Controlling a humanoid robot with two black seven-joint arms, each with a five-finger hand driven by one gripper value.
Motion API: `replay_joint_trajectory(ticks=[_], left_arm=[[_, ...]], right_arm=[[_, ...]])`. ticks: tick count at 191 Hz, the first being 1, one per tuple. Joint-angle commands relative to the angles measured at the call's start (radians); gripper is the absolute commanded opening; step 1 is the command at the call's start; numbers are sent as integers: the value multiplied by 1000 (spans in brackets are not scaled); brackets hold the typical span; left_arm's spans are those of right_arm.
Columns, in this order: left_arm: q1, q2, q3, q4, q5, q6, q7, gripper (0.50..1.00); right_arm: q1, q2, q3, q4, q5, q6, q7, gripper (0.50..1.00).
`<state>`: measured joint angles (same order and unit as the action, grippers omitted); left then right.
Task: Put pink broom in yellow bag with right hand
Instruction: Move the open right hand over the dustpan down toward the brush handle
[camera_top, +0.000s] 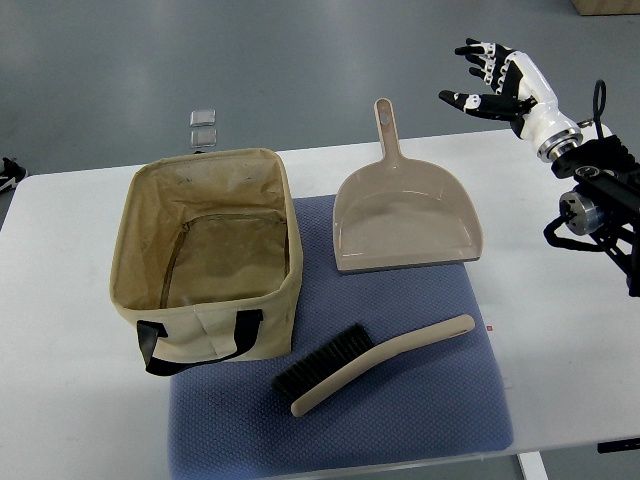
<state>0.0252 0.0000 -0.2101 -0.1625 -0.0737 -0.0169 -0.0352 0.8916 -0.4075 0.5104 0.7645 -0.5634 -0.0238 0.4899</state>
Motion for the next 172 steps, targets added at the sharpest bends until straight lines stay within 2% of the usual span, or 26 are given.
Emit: replay_joint_trajectory(ticks=[1, 31, 71, 89, 113, 136, 172], left_arm=[[-1, 0, 0, 0, 0, 0, 0, 1000], [-1, 0, 0, 0, 0, 0, 0, 1000], [-4, 0, 0, 0, 0, 0, 0, 1000], [-7, 0, 0, 0, 0, 0, 0, 1000], [-8, 0, 0, 0, 0, 0, 0, 1000], [-8, 0, 0, 0, 0, 0, 0, 1000], [-8, 0, -2, 0, 0, 0, 0, 1000]], right_arm=[[64, -80, -147, 72, -7, -2, -2, 930], [174, -217, -378, 243, -30, -7, -2, 930], [323, -312, -607, 374, -173, -4, -1, 928], [343, -349, -632, 404, -343, 8, -2, 928], [342, -407, -629, 458, -516, 85, 4, 928], [340, -435, -629, 503, -613, 134, 13, 928], [336, -421, -627, 573, -678, 174, 39, 928]])
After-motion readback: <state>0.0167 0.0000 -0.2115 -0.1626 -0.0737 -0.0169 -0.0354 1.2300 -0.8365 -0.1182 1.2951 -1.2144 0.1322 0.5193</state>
